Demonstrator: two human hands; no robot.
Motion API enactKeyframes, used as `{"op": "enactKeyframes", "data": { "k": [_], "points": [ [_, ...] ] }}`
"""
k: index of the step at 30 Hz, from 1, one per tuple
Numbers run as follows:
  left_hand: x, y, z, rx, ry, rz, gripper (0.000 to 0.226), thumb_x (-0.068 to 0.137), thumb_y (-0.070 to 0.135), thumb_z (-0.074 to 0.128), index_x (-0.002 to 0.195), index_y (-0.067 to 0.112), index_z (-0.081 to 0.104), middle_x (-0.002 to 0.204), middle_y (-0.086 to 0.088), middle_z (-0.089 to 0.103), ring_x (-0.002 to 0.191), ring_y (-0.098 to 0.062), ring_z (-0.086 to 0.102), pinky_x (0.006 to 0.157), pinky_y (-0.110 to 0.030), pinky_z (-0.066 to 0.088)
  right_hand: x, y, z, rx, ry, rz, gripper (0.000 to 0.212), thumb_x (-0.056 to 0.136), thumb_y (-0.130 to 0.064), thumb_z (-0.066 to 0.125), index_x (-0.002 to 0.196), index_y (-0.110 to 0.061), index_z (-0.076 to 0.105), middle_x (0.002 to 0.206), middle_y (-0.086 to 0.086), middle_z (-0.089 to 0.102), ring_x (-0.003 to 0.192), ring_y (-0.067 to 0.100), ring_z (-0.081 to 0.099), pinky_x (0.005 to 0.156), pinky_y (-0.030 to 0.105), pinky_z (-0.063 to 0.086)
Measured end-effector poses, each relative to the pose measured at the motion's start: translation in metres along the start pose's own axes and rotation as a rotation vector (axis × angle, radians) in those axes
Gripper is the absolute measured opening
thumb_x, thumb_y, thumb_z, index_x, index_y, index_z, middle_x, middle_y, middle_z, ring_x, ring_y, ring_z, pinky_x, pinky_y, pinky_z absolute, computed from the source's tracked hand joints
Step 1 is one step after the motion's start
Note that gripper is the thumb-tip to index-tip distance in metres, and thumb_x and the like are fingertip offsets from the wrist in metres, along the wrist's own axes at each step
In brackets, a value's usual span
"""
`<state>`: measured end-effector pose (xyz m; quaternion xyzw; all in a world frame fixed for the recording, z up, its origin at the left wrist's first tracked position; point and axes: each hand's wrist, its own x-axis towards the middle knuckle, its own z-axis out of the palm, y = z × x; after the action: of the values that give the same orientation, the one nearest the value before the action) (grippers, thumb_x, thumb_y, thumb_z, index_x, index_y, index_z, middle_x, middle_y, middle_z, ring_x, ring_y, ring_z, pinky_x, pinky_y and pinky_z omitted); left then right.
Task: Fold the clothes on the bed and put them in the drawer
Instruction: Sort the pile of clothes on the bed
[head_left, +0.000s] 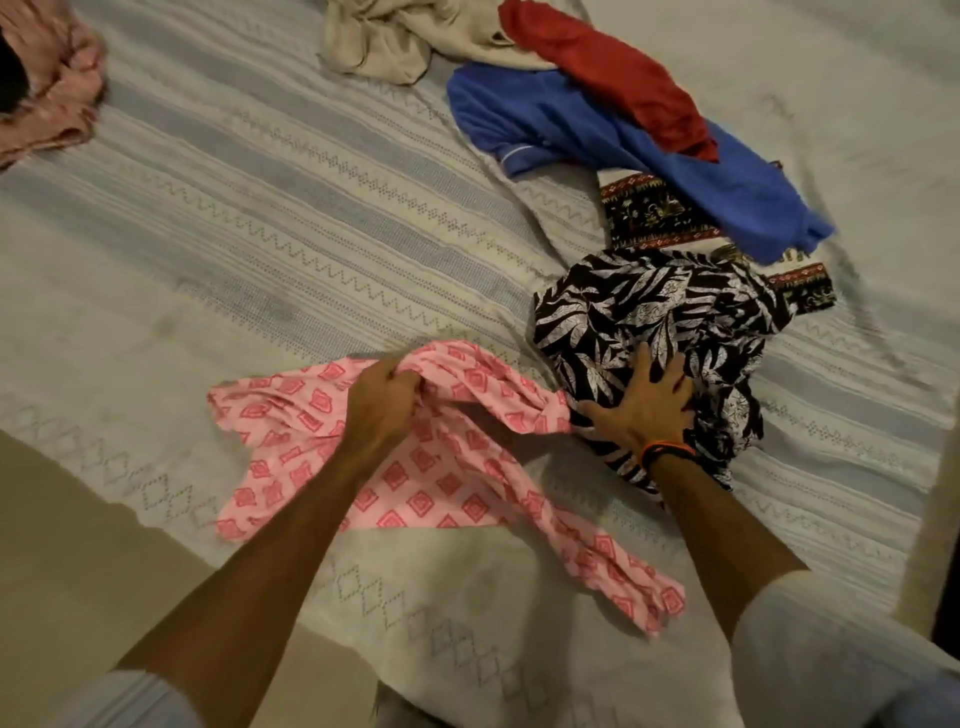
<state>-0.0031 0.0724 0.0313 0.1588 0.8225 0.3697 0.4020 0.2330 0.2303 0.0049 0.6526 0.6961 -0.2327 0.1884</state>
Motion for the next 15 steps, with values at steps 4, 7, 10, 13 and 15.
{"op": "enactKeyframes", "data": {
  "k": [4,7,10,13,15],
  "points": [
    [-0.007,0.019,0.017,-0.65,-0.097,-0.194,0.032,0.09,-0.006,0.037,0.079,0.007,0.064,0.059,0.001,0.065,0.062,-0.019,0.057,0.065,-0.033,0.048,0.025,0.002,0.011,0.188,-0.068,-0.015,0.075,0.083,-0.043,0.074,0.146,-0.018,0.042,0.152,0.028,0.027,0.134,0.048,0.037,0.11,0.053,0.038],
    [-0.024,0.029,0.029,-0.525,-0.238,-0.15,0.01,0.093,0.004,0.048,0.09,0.011,0.056,0.055,0.011,0.061,0.045,-0.004,0.053,0.058,-0.026,0.045,0.02,-0.007,0.007,0.547,0.072,-0.072,0.014,0.087,-0.02,0.068,0.097,-0.01,0.068,0.098,0.014,0.068,0.097,0.03,0.062,0.084,0.032,0.05],
    [-0.036,0.039,0.042,-0.456,-0.306,-0.136,0.015,0.094,0.024,0.06,0.086,0.012,0.055,0.066,0.0,0.063,0.044,-0.005,0.053,0.052,-0.026,0.043,-0.008,-0.04,-0.005,0.816,-0.022,-0.238,0.023,0.083,-0.034,0.065,0.091,-0.013,0.066,0.089,0.0,0.067,0.09,0.019,0.06,0.079,0.026,0.048],
    [-0.043,0.063,0.042,-0.672,-0.358,-0.302,0.039,0.098,0.043,0.052,0.098,0.01,0.072,0.093,-0.013,0.073,0.075,-0.022,0.07,0.071,-0.038,0.057,-0.049,-0.078,-0.016,0.808,-0.205,-0.59,0.031,0.081,-0.035,0.062,0.099,-0.01,0.066,0.096,0.009,0.07,0.091,0.027,0.065,0.085,0.046,0.053],
    [-0.039,0.069,0.029,-0.742,-0.301,-0.332,0.034,0.097,0.038,0.055,0.1,0.009,0.073,0.095,-0.014,0.075,0.082,-0.027,0.071,0.072,-0.037,0.059,-0.074,-0.097,-0.026,0.714,-0.287,-0.76,0.028,0.083,-0.024,0.064,0.106,-0.009,0.065,0.101,0.007,0.07,0.093,0.024,0.065,0.087,0.044,0.052]
  ]
}}
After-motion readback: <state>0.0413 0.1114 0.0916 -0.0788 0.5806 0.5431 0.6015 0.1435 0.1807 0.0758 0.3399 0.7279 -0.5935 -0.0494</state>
